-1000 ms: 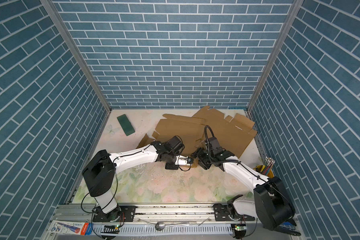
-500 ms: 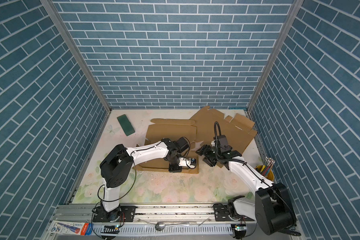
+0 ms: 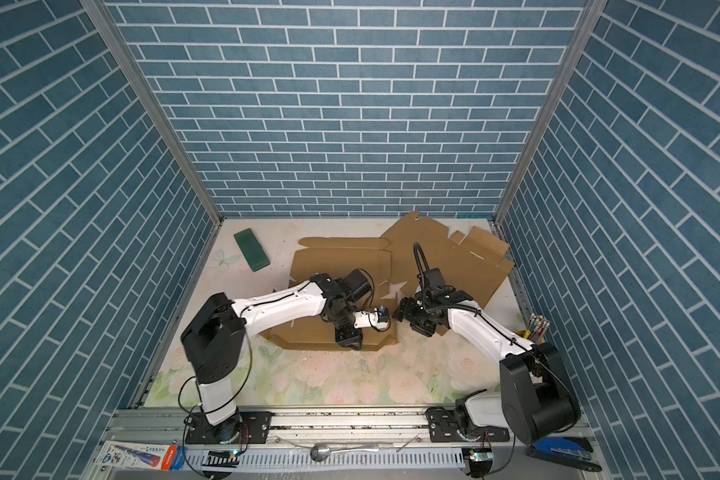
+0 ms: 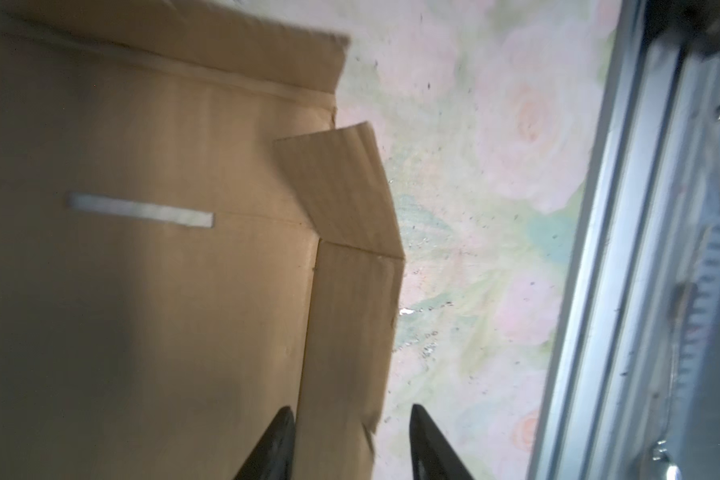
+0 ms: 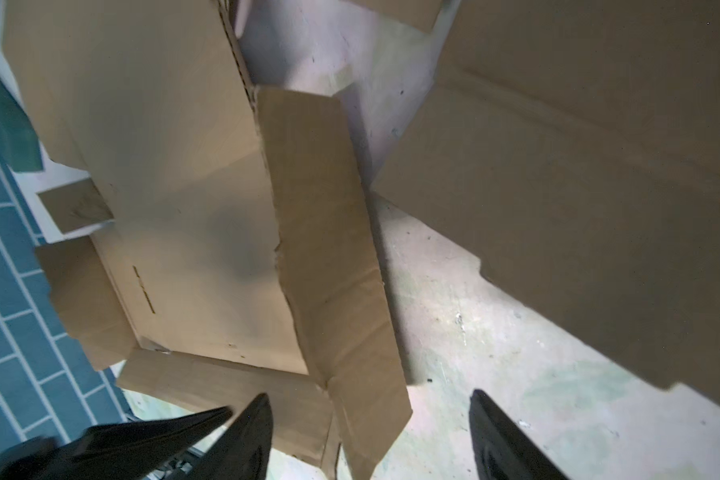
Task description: Fold the paper box
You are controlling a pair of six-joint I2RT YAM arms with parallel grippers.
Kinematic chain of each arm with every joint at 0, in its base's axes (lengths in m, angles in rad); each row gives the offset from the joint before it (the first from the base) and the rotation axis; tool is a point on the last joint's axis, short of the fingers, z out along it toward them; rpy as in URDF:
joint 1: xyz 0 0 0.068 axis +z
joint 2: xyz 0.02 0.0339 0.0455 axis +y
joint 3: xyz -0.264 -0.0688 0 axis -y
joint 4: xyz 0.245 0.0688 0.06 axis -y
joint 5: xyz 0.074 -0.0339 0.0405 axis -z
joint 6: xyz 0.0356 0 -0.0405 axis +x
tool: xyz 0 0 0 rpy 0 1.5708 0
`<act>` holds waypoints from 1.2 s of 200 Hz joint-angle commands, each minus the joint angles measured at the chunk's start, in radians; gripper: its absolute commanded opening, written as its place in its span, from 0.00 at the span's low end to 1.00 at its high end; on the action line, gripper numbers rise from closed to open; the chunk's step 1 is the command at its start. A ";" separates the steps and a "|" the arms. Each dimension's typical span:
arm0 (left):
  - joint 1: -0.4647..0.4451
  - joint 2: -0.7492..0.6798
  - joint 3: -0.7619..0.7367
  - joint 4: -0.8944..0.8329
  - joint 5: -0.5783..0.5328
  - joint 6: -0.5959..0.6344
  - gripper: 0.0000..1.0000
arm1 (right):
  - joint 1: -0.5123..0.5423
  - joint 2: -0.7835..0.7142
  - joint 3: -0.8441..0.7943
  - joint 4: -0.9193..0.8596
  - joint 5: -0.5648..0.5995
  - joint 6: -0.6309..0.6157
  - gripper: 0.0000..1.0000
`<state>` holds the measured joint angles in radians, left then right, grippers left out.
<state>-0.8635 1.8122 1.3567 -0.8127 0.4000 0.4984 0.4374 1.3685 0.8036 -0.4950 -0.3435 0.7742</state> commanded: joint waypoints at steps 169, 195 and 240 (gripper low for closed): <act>0.488 -0.619 -0.257 0.336 -0.187 -0.448 0.49 | 0.175 0.310 0.596 -0.300 0.504 -1.243 0.00; 0.487 -0.623 -0.277 0.341 -0.157 -0.490 0.49 | 0.173 0.463 0.870 -0.389 0.470 -1.469 0.00; 0.489 -0.625 -0.394 0.468 -0.107 -0.607 0.50 | 0.165 0.745 1.222 -0.295 0.542 -1.743 0.21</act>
<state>-0.3813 1.1881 1.0199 -0.4229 0.2504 -0.0200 0.6075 1.9911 1.8992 -0.8371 0.1341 -0.7372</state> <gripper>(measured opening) 0.502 0.063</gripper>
